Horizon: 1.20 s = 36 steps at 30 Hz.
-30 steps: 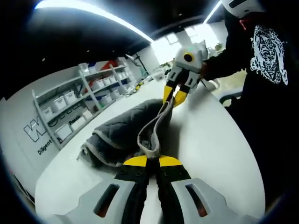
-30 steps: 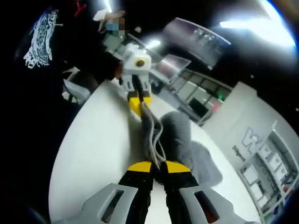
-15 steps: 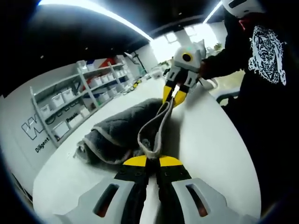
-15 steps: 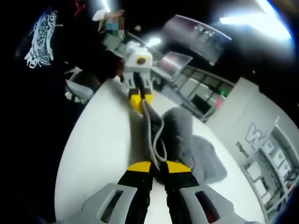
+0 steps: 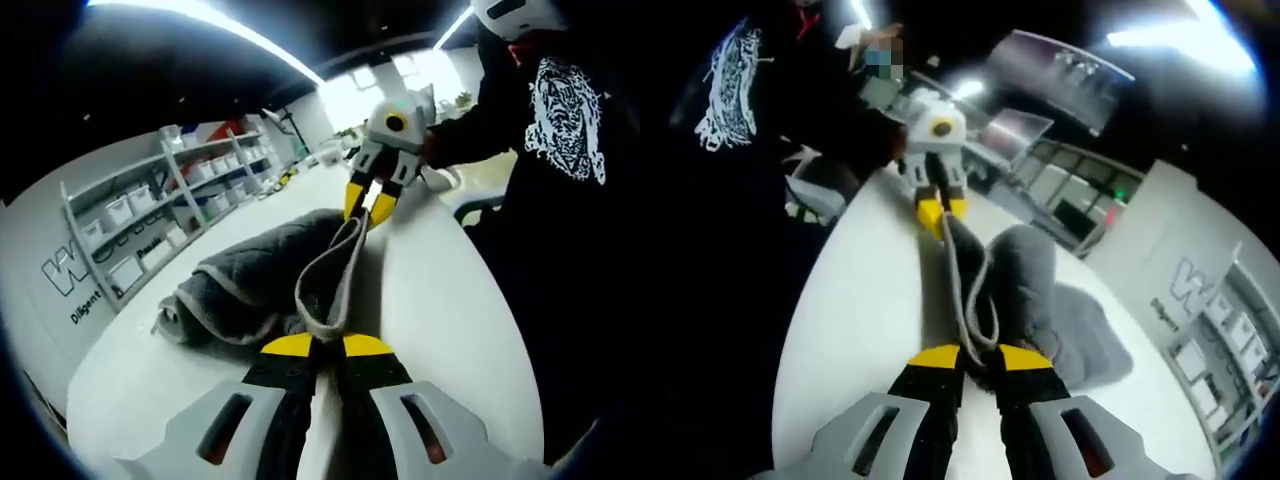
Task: Open the folded towel by lifting each exposed corner and separating the folded layers until the towel lies flat within the target outline without major curled edges
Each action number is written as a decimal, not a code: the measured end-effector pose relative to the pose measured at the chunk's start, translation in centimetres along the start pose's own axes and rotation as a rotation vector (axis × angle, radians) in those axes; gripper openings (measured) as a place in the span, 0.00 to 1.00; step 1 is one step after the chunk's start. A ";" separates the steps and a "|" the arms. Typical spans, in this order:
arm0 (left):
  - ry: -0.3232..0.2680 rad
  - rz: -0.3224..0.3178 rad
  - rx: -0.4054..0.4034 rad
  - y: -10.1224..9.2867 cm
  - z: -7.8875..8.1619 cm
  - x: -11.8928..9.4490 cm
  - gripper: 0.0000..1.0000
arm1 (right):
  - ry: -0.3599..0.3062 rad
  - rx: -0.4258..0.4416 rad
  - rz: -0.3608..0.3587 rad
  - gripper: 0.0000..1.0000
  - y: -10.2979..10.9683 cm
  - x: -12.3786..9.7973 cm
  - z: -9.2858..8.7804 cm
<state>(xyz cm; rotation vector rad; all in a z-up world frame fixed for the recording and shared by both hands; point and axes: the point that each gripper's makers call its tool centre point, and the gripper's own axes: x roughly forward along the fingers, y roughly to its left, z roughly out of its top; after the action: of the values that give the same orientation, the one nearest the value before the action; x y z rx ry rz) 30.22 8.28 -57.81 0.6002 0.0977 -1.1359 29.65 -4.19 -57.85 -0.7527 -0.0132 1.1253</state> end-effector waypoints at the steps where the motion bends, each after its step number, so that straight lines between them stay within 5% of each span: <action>1: 0.000 0.000 -0.003 0.0 0.0 -0.1 0.07 | 0.001 0.001 0.001 0.10 0.0 0.0 0.0; 19: -0.060 -0.011 -0.109 0.3 1.5 -1.9 0.11 | -0.051 0.133 0.001 0.11 0.0 -1.2 1.5; 36: -0.089 0.015 -0.111 0.3 2.5 -2.5 0.08 | -0.078 0.128 -0.037 0.10 -0.3 -1.4 2.4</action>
<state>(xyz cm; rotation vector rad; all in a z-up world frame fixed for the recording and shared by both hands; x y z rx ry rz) 28.87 9.17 -54.71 0.4502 0.0790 -1.1337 28.34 -4.14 -55.42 -0.5920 -0.0200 1.1089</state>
